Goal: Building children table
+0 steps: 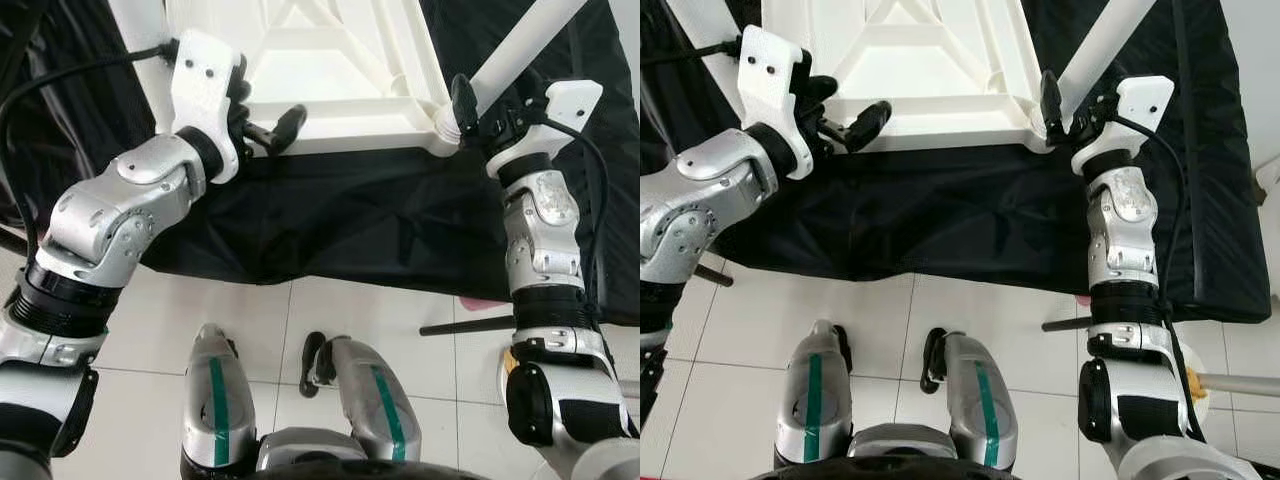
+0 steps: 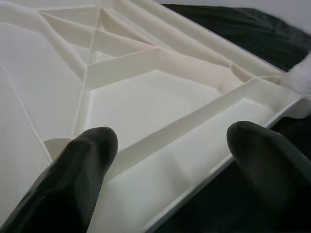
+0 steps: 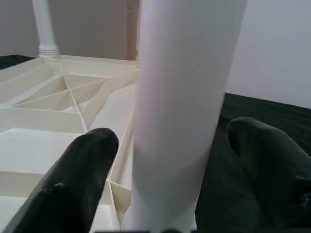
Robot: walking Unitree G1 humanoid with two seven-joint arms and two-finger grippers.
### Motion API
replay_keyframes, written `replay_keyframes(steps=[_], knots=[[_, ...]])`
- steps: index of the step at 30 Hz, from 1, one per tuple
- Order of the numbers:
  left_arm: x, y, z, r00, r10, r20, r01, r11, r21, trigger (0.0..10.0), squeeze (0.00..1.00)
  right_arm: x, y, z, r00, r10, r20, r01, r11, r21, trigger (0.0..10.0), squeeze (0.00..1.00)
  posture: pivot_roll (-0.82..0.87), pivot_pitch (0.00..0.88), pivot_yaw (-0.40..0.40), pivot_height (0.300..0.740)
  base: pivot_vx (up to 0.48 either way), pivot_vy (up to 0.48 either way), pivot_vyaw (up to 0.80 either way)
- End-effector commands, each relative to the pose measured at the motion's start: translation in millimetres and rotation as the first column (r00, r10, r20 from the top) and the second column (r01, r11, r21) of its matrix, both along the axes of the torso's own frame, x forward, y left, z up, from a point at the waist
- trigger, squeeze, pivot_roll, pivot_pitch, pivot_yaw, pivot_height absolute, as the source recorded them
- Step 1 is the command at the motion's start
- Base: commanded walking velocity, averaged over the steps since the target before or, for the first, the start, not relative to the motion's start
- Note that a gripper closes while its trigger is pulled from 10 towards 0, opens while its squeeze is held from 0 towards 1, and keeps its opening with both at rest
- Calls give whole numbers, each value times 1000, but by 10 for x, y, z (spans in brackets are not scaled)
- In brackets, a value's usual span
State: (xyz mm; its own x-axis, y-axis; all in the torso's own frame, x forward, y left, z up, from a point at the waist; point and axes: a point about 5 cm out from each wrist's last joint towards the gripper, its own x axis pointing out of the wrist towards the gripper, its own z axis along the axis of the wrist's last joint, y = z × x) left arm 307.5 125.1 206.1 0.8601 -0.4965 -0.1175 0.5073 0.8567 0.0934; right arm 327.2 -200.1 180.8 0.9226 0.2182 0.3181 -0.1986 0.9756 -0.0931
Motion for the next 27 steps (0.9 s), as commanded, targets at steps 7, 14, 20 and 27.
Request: replay_keyframes(steps=[7,14,20,27], knots=[[174,154,-55,990,133,38,-137,982,128,10000,0,-52,25,-116,996,52,-68,-53,999,-6,4118,0,103,144,-108,740,0,0,0],[220,14,-127,981,185,51,-192,963,191,10000,0,-31,23,-198,990,41,-137,-39,999,11,10000,0,98,131,-104,740,0,0,0],[267,-71,-182,972,233,42,-236,951,198,10000,0,12,50,-219,983,57,-174,-49,998,47,10000,0,96,124,-103,740,0,0,0],[306,-140,-296,939,344,-7,-337,923,185,10000,0,69,135,-201,981,70,-180,-59,996,63,10000,0,100,115,-108,740,0,0,0]])
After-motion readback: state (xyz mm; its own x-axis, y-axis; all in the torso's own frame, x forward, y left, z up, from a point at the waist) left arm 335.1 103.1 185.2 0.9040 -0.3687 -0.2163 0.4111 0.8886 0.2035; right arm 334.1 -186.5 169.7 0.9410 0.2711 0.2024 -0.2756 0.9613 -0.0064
